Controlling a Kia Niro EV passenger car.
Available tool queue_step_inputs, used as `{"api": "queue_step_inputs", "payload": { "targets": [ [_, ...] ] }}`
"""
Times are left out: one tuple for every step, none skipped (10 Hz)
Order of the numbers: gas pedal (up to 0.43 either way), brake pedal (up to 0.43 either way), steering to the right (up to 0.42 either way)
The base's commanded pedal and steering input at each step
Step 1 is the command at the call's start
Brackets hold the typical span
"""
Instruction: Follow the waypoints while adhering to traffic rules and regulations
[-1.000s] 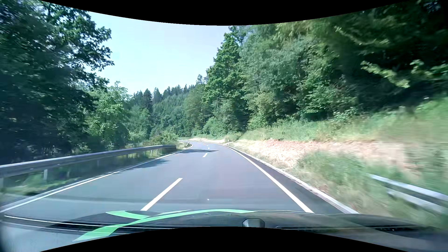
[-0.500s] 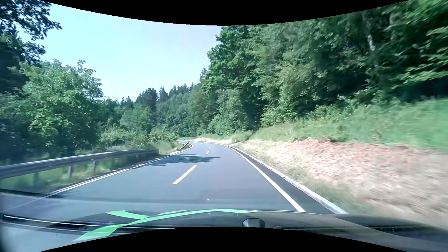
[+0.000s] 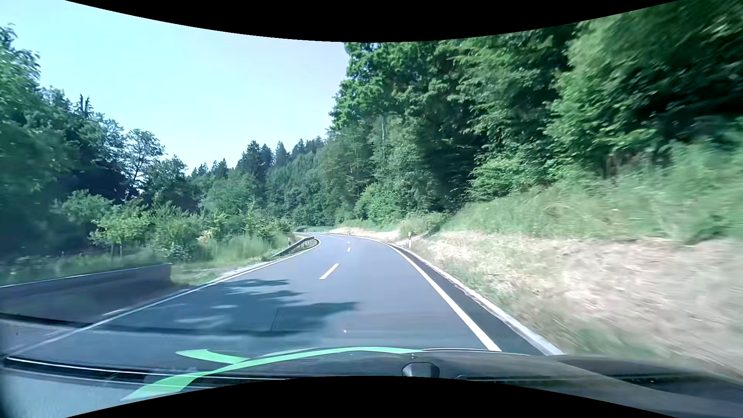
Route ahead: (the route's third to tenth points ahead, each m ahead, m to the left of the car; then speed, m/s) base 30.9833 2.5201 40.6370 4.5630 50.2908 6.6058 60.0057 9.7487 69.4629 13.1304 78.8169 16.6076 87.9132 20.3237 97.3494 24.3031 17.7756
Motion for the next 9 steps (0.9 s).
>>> {"api": "queue_step_inputs", "payload": {
  "targets": [
    [0.15,0.0,-0.029],
    [0.157,0.0,-0.029],
    [0.177,0.0,-0.029],
    [0.189,0.0,-0.028],
    [0.189,0.0,-0.027],
    [0.169,0.0,-0.026],
    [0.169,0.0,-0.026],
    [0.169,0.0,-0.026],
    [0.177,0.0,-0.026]
  ]
}}
